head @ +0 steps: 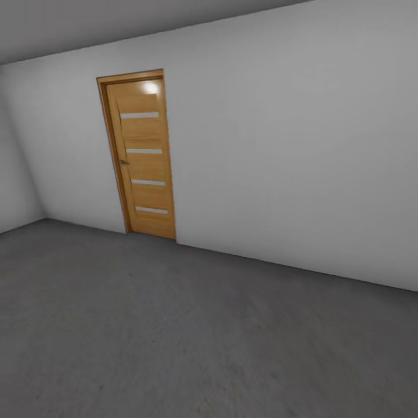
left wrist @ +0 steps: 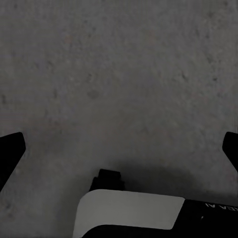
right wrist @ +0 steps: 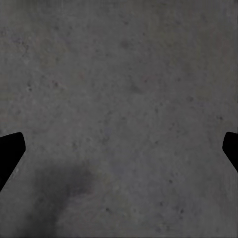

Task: Move the two storage containers from the living room to the garage. In the garage, place one container on the floor and stack the other container on top of it (either order is fine).

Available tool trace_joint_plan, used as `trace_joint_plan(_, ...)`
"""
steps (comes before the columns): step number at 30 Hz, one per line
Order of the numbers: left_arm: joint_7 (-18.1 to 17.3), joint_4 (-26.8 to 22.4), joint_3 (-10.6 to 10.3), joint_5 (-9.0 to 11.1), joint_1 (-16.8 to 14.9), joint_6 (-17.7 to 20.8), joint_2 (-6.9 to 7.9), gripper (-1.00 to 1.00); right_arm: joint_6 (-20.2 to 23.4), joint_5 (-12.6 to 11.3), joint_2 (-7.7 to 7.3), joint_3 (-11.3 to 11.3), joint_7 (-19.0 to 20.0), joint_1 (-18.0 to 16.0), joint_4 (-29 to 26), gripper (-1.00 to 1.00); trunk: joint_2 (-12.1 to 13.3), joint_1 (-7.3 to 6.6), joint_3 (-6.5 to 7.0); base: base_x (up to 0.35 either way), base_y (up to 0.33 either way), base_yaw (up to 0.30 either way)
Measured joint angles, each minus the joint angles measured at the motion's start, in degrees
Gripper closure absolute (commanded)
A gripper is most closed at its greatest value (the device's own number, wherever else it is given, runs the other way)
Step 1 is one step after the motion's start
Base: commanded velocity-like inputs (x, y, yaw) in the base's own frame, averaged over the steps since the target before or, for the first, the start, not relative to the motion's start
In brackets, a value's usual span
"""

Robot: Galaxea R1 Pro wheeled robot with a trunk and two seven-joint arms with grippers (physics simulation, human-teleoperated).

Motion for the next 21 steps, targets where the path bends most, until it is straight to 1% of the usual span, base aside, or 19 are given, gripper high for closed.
trace_joint_plan(8, 0.0, 0.0, 0.06, 0.0, 0.02, 0.03, 0.03, -1.0, 0.0, 0.0, 0.0, 0.0, 0.0, 0.0, 0.0, -1.0, 0.0, 0.0, 0.0, 0.254, 0.217, 0.285)
trace_joint_plan(12, -0.08, 0.0, 0.11, 0.01, 0.01, 0.09, 0.43, -1.0, 0.0, 0.0, 0.0, 0.0, 0.0, 0.0, 0.0, -1.0, 0.0, 0.0, 0.0, 0.256, 0.216, 0.28)
trace_joint_plan(15, -0.12, 0.0, 0.17, 0.05, 0.03, 0.1, 0.57, -1.0, 0.0, 0.0, 0.0, 0.0, 0.0, 0.0, 0.0, -1.0, 0.0, 0.0, 0.0, 0.261, 0.206, 0.107)
trace_joint_plan(21, -0.14, 0.0, 0.18, 0.06, 0.03, 0.1, 0.62, -1.0, 0.0, 0.0, 0.0, 0.0, 0.0, 0.0, 0.0, -1.0, 0.0, 0.0, 0.01, 0.266, 0.196, 0.021)
